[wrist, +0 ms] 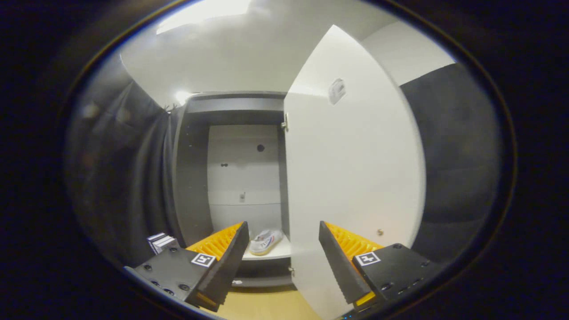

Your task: Open the shoe cabinet door, grab the shoes and put them into the shoe cabinet, then close the shoe cabinet door.

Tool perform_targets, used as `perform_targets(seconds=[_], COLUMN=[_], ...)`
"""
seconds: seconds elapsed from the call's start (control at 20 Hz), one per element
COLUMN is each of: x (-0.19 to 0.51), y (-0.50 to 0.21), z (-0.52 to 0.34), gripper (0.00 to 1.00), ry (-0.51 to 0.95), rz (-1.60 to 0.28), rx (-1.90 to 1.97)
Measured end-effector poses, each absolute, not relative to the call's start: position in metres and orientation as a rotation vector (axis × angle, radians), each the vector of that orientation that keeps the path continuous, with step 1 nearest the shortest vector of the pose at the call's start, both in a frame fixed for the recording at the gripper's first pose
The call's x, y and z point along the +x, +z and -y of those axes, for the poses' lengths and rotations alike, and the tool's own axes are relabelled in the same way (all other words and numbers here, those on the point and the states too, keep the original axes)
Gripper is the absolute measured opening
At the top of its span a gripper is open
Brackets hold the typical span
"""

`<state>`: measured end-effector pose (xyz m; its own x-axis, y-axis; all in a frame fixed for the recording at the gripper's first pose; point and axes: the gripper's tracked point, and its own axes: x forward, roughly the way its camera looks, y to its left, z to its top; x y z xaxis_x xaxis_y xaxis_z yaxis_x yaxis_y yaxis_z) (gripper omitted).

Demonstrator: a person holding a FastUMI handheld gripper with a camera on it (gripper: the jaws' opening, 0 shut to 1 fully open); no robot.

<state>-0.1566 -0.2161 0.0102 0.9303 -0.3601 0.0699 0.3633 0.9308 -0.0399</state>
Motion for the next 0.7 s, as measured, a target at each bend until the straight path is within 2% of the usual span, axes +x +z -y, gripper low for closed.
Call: perform_targets(seconds=[0.1, 0.35, 0.7], x=[-0.17, -0.197, -0.239], y=[0.015, 0.028, 0.054], z=[0.223, 0.219, 0.244], gripper=[0.98, 0.9, 0.94], ry=[-0.324, -0.126, -0.064], rz=[0.063, 0.084, 0.119], rx=[-0.025, -0.026, 0.036])
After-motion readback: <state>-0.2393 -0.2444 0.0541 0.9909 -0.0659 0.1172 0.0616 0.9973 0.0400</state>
